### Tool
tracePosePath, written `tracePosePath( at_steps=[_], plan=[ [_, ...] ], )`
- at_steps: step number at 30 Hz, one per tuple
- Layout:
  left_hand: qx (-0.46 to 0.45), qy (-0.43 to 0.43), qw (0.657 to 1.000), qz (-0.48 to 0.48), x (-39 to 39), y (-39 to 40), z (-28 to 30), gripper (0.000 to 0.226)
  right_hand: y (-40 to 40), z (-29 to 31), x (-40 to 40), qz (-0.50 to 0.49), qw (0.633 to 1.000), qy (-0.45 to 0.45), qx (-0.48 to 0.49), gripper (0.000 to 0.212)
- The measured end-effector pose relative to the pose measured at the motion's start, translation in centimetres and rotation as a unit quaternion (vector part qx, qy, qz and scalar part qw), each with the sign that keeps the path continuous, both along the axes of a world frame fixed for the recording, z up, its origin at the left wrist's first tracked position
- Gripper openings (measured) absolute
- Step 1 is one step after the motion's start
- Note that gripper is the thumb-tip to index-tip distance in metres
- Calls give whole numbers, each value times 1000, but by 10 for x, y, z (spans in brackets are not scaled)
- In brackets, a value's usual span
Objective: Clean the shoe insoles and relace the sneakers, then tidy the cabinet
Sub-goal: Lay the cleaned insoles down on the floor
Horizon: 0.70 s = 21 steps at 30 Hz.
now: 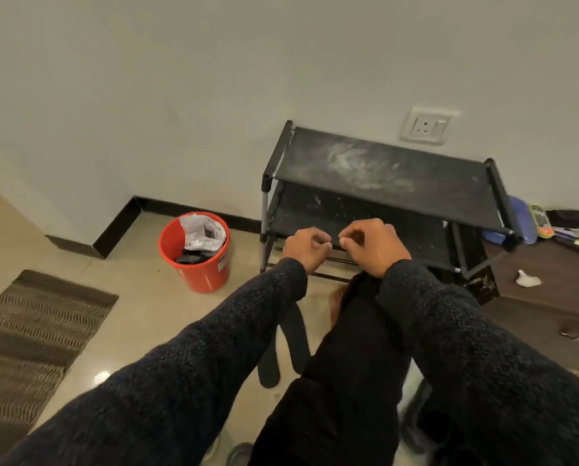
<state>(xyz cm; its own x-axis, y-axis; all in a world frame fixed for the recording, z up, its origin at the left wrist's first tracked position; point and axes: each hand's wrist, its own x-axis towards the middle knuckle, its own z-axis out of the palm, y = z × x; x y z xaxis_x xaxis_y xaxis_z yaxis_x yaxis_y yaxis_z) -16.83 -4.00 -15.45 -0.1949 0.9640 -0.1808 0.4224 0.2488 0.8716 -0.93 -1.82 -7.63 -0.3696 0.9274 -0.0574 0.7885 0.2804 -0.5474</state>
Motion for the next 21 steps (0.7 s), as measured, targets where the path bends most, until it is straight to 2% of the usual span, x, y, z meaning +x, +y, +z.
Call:
tracePosePath(
  at_steps=[3,9,15,21],
  plan=[
    [40,24,998,-32,27,12,41,5,2,32,34,-24,998,9,51,11],
    [76,19,992,-100,102,16,86,18,-1,51,114,-87,992,11,87,13],
    [29,-1,987,-159,167,11,66,22,-12,14,179,-147,988,20,42,11],
    [-53,6,980,-190,210,17,10,13,-17,-52,229,-222,972,50,-53,8]
  ],
)
